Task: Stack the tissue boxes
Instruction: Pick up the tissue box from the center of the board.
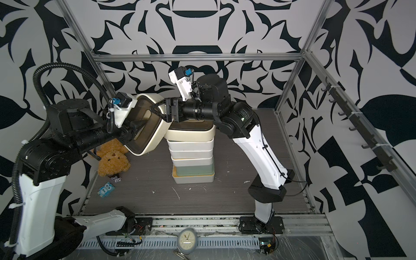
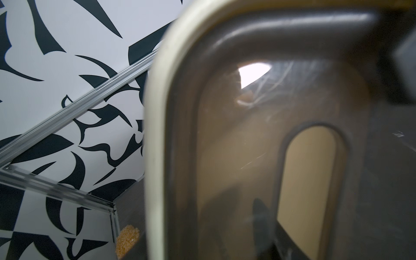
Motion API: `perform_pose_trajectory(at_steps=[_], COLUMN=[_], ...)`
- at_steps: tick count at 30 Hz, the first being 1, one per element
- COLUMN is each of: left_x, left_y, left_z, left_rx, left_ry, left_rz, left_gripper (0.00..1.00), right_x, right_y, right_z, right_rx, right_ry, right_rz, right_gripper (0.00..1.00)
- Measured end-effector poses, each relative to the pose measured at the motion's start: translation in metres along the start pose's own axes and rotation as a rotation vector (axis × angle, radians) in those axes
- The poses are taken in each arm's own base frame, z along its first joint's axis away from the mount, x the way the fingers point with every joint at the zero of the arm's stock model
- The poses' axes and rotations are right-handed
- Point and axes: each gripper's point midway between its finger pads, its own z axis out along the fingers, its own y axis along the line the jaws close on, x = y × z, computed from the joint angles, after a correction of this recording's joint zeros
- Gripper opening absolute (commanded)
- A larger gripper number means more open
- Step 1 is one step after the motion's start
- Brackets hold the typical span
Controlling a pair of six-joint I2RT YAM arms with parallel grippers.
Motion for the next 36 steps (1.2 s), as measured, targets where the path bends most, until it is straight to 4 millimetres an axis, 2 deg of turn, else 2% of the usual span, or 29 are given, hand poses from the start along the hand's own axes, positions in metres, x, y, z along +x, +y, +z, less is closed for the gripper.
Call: perform_pose_trajectory(at_steps=[8,13,19,23,36], left_x=[0.000,-0.007,-0.010,-0.013,-0.028], left_y=[0.004,0.006,0.008,0.010,0.024], left_z=[-0.003,-0.006,-0.009,-0.012,-0.037], left_rx=[-0.024,-0.038,-0.052,-0.063,-0.141], left_ry=[-0.003,-0.033,-0.058,-0.072,-0.148], left_rz=[0.005,-0.004,-0.009,-0.008,-0.093], left_gripper=[0.58,0.71,0.84,1.00,0.99], right_x=[0.001,0.007,0.010,0.010,-0.004], right_y=[0.001,0.001,0.002,0.003,0.013], right_z=[0.002,0.005,0.008,0.008,0.007], right_rx=[-0.014,-0.027,-0.038,-0.044,-0.088], right_ry=[0.002,0.023,0.037,0.037,-0.018], right_rz=[-0.007,-0.008,-0.007,-0.008,-0.029], right_gripper=[0.48,0.37,0.31,0.30,0.23])
